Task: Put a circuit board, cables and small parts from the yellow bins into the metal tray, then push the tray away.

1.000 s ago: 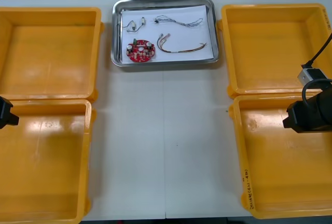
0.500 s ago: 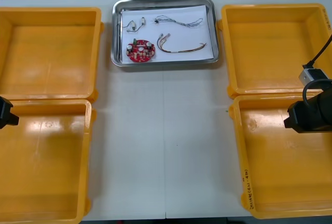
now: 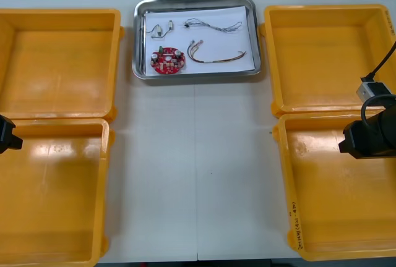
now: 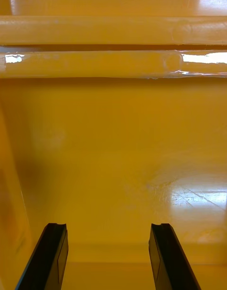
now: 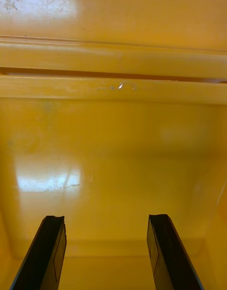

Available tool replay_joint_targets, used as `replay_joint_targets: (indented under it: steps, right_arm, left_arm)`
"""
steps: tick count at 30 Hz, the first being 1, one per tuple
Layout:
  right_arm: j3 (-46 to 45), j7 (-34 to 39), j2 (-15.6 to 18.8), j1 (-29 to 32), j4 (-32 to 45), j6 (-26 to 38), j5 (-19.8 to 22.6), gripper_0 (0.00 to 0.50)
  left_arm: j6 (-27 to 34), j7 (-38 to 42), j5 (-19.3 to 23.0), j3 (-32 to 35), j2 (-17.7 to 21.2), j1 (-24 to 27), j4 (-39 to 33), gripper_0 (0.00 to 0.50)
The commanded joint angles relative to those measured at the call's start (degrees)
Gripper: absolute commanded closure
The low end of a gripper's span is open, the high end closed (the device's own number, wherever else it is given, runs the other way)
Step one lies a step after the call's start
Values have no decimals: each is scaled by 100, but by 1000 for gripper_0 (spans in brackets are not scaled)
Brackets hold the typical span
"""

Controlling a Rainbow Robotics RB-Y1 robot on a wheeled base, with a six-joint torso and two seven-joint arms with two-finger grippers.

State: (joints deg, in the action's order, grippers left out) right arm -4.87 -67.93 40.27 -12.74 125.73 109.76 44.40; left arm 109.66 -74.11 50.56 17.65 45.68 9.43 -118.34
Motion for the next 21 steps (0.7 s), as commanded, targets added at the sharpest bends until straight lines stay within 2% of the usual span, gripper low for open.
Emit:
replay_joint_targets:
  steps: [1,21]
  right_arm:
    - [-189,219,209,70,188,24,-46,0]
    - [-189,219,209,70,188,24,-46,0]
  left_arm:
    - [34,-482,42,168,266,-82,-163,0]
    - [34,-482,42,168,266,-82,-163,0]
